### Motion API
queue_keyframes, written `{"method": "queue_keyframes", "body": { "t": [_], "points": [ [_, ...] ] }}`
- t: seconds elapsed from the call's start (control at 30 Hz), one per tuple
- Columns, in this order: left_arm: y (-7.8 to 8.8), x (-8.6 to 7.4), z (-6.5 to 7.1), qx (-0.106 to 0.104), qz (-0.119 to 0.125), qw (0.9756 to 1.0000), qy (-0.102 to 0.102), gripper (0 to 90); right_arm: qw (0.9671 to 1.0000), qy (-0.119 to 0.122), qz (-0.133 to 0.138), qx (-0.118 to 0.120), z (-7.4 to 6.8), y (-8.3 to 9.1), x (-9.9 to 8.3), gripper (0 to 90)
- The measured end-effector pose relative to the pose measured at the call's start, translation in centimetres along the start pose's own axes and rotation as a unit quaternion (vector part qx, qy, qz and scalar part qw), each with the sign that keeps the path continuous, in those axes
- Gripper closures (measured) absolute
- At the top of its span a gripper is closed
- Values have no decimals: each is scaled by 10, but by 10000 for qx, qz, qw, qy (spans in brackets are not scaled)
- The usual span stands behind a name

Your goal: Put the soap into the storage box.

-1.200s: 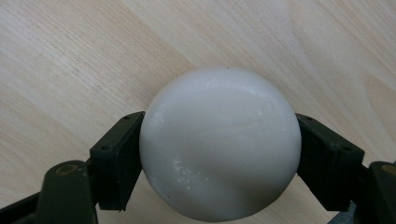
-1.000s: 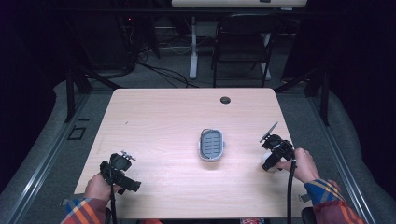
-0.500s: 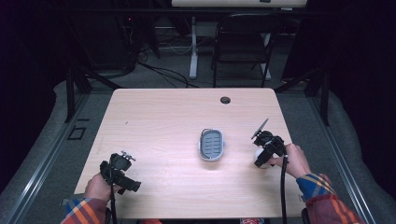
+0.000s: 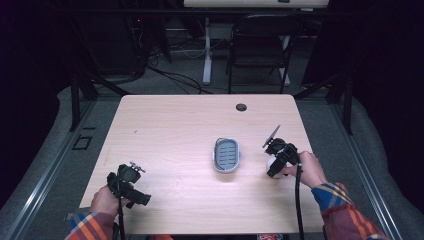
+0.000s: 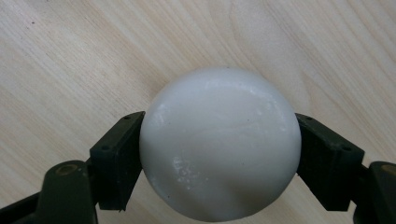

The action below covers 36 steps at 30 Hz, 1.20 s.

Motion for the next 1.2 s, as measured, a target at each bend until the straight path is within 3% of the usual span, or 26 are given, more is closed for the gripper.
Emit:
{"method": "queue_keyframes", "body": {
  "t": [0.5,0.6,0.7,0.73,1.2],
  "points": [
    [0,0,0,5,6,10000,9,0,9999,81,47,57,-8,1,14,231],
    [0,0,0,2,7,10000,13,0,9998,201,26,22,-7,2,17,232],
    [0,0,0,0,4,10000,8,0,9999,103,106,50,-9,1,19,231],
    [0,0,0,1,7,10000,8,0,9997,246,-4,23,-7,3,20,231],
    [0,0,0,-3,5,10000,8,0,9996,268,90,16,-9,6,33,231]
  ]
}}
Point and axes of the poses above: each handheld gripper's, and its own axes: y roughly backward along the jaws, x roughly out of its top, z roughly to its right, the point moved 6 cm from there along -y, roughly forward along the jaws, and after that the axes turned 4 degrees about z, right-handed, at the moved point
